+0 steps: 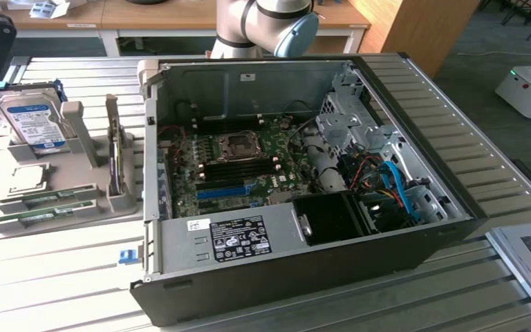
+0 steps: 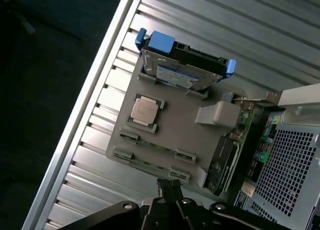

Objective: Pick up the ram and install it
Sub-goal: 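Pick up the ram and move it above insertion slot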

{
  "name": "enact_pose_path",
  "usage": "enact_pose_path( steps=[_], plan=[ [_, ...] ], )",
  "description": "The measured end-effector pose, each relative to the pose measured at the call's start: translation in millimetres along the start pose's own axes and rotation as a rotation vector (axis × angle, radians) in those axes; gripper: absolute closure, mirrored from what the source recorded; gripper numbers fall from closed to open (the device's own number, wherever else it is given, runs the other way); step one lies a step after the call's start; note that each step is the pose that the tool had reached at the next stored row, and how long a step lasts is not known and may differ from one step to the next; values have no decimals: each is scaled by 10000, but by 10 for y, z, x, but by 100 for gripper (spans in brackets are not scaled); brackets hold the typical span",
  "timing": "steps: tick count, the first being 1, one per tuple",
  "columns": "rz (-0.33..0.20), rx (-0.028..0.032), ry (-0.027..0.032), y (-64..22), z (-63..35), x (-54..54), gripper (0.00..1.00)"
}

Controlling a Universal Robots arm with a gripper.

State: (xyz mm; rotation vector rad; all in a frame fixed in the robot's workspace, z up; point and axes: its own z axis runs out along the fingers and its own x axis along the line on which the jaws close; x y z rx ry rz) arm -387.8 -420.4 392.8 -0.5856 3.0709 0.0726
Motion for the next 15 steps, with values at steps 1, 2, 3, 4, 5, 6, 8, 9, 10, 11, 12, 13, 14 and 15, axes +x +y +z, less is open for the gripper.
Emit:
enact_pose_path(
  steps=[1,2,3,4,5,6,8,9,10,11,12,13,14,15],
  plan=[
    [-142,-3,5,0,0,0,90],
    [-273,-6,11,0,0,0,90],
    [-402,-9,17,0,0,0,90],
    [-528,-12,22,0,0,0,90],
    [-651,-15,27,0,0,0,90],
    [-774,-17,32,0,0,0,90],
    [-1031,-24,44,0,0,0,90],
    [-1150,-26,49,0,0,0,90],
    [-1272,-29,55,0,0,0,90],
    [-1393,-32,59,0,0,0,90],
    [-1513,-35,65,0,0,0,90],
    [-1635,-38,70,0,0,0,90],
    [-1767,-40,76,0,0,0,90],
    [-1888,-43,80,0,0,0,90]
  ],
)
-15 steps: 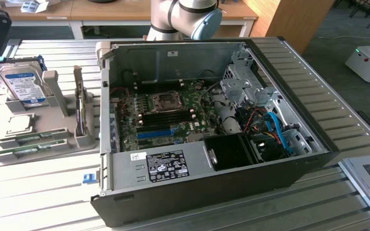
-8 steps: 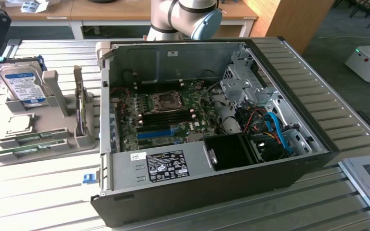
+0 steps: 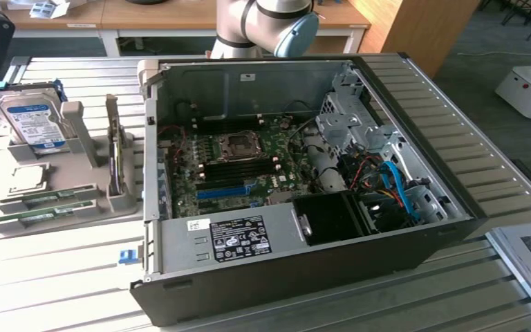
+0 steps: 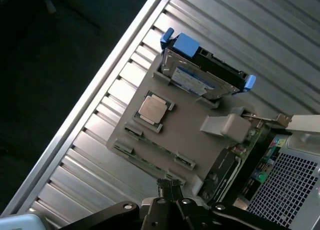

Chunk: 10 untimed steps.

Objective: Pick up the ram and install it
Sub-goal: 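Pick up the ram and move it above insertion slot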

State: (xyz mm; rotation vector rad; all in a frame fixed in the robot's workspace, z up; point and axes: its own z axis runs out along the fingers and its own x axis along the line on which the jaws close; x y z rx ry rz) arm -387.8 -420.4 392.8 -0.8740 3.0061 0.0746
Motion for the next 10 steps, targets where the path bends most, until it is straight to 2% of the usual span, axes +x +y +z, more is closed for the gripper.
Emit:
enact_pose_path(
  steps=[10],
  plan=[
    [-1243,-29,54,0,0,0,90]
  ],
)
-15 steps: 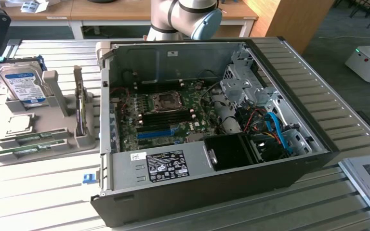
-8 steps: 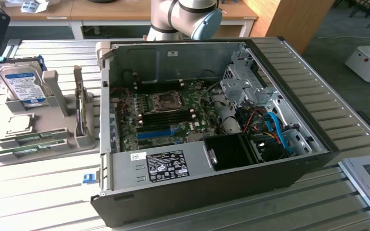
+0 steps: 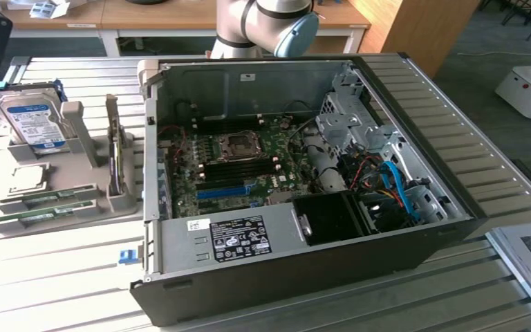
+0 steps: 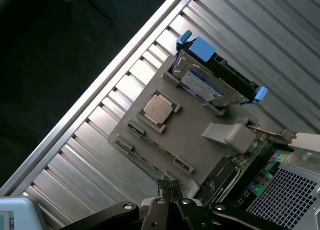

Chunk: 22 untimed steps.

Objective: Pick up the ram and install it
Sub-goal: 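Pick up the ram and move it above insertion slot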

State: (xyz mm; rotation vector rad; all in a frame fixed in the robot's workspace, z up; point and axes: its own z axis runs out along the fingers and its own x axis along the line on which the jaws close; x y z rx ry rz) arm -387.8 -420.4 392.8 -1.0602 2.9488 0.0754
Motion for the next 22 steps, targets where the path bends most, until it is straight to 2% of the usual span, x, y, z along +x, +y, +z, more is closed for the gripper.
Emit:
enact_pose_path(
  steps=[22],
  plan=[
    [-2700,-62,116,0,0,0,90]
  ],
)
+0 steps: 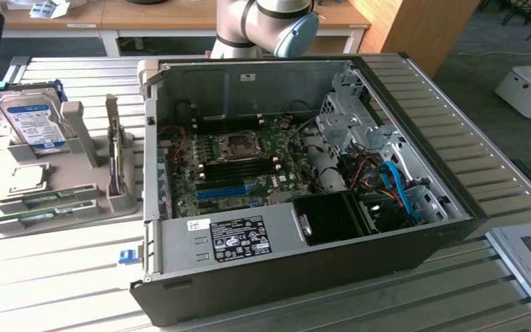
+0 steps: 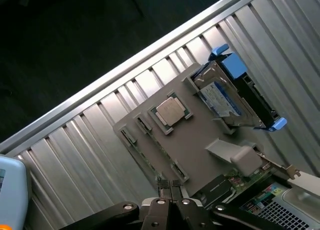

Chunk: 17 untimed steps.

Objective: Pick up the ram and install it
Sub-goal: 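Pick up the ram and move it above insertion slot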

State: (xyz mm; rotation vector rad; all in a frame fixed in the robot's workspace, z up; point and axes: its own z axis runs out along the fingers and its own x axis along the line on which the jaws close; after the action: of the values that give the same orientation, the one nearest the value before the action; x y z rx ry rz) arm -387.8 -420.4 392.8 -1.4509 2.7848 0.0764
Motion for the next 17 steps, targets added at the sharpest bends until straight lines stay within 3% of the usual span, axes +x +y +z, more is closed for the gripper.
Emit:
enact_pose_path(
  steps=[17],
  plan=[
    [-2111,-49,91,0,0,0,90]
  ],
)
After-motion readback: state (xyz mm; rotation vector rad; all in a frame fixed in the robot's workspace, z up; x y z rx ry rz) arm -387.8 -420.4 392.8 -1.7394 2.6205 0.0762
